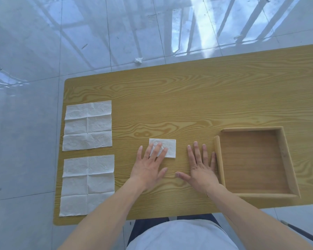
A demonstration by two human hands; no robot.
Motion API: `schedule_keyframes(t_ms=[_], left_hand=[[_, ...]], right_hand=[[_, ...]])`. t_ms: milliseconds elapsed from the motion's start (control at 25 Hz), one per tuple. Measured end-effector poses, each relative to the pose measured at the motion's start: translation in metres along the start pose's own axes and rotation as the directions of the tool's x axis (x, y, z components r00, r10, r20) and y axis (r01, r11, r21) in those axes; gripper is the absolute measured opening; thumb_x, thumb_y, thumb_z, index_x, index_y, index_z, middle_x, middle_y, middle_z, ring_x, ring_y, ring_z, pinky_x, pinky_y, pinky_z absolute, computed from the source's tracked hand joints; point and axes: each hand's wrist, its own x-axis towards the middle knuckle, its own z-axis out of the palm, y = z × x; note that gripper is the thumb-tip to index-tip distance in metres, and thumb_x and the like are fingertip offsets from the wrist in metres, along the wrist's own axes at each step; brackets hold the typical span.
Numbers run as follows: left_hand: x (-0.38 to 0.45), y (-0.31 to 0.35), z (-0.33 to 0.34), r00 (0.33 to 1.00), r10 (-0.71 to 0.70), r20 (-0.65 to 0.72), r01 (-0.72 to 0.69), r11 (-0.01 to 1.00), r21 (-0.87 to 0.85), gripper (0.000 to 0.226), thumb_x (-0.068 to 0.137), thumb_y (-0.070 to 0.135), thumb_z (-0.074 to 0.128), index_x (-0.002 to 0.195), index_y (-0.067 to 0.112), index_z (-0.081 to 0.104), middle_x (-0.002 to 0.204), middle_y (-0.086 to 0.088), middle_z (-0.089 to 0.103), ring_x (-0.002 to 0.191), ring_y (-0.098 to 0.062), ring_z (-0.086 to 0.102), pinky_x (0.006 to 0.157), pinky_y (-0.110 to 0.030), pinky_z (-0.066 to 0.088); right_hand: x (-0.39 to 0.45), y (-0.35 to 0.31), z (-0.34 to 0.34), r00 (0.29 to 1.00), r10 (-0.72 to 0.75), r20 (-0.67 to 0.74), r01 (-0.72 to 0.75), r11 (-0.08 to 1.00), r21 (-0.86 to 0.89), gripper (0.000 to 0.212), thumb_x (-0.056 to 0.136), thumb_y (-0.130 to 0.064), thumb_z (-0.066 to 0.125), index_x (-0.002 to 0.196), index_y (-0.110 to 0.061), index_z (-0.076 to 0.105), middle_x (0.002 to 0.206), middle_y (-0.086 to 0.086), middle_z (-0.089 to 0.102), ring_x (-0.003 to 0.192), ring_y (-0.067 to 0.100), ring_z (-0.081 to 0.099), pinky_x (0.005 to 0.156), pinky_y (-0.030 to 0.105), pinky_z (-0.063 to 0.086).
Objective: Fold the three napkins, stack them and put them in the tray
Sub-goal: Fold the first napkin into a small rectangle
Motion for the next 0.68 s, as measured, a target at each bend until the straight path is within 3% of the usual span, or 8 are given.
schedule_keyframes(t_ms=[160, 440, 480, 560, 680], left_hand=[[0.005, 0.008, -0.001, 1.000, -0.024, 0.010, 0.024, 1.000, -0.016, 0.074, 0.096, 0.061, 0.016, 0.152, 0.026, -0.017, 0.162, -0.002, -0.019, 0.149, -0.029, -0.017, 0.119, -0.057, -0.003], [0.000, 0.011, -0.002, 0.998, -0.056, -0.029, 0.055, 0.998, -0.027, 0.071, 0.097, 0.058, 0.018, 0.153, 0.026, -0.014, 0.162, -0.002, -0.020, 0.149, -0.026, -0.016, 0.120, -0.055, -0.002], [-0.005, 0.010, -0.002, 0.996, -0.070, -0.047, 0.068, 0.997, -0.040, 0.068, 0.098, 0.057, 0.017, 0.153, 0.025, -0.007, 0.163, -0.003, -0.013, 0.150, -0.026, -0.010, 0.121, -0.053, 0.001], [-0.019, 0.009, 0.000, 0.990, -0.121, -0.070, 0.114, 0.988, -0.102, 0.061, 0.099, 0.053, 0.019, 0.152, 0.023, 0.010, 0.162, -0.005, 0.006, 0.149, -0.024, 0.008, 0.121, -0.049, 0.011], [-0.047, 0.009, 0.005, 0.977, -0.199, -0.073, 0.183, 0.967, -0.179, 0.054, 0.100, 0.049, 0.024, 0.148, 0.022, 0.020, 0.158, -0.006, 0.021, 0.144, -0.023, 0.025, 0.119, -0.043, 0.023]], right_hand=[[0.001, 0.000, 0.001, 1.000, -0.011, -0.019, 0.011, 1.000, 0.001, 0.110, 0.071, -0.095, 0.013, 0.144, -0.028, -0.036, 0.152, -0.005, -0.045, 0.138, 0.026, -0.044, 0.105, 0.053, -0.034], [0.000, -0.002, 0.000, 0.999, -0.009, -0.041, 0.008, 1.000, -0.004, 0.110, 0.075, -0.091, 0.020, 0.146, -0.026, -0.033, 0.153, -0.002, -0.043, 0.140, 0.027, -0.040, 0.109, 0.055, -0.027], [-0.002, -0.004, -0.002, 0.998, -0.008, -0.068, 0.008, 1.000, -0.012, 0.109, 0.078, -0.088, 0.025, 0.149, -0.024, -0.026, 0.157, 0.000, -0.036, 0.143, 0.028, -0.034, 0.112, 0.055, -0.023], [-0.010, -0.008, -0.003, 0.987, -0.037, -0.153, 0.033, 0.999, -0.028, 0.097, 0.086, -0.074, 0.038, 0.156, -0.017, 0.003, 0.165, 0.005, -0.005, 0.151, 0.030, -0.008, 0.121, 0.053, -0.002], [-0.024, -0.016, -0.002, 0.959, -0.140, -0.247, 0.123, 0.989, -0.084, 0.066, 0.089, -0.052, 0.058, 0.142, -0.014, 0.047, 0.152, 0.007, 0.043, 0.143, 0.031, 0.034, 0.114, 0.049, 0.032]])
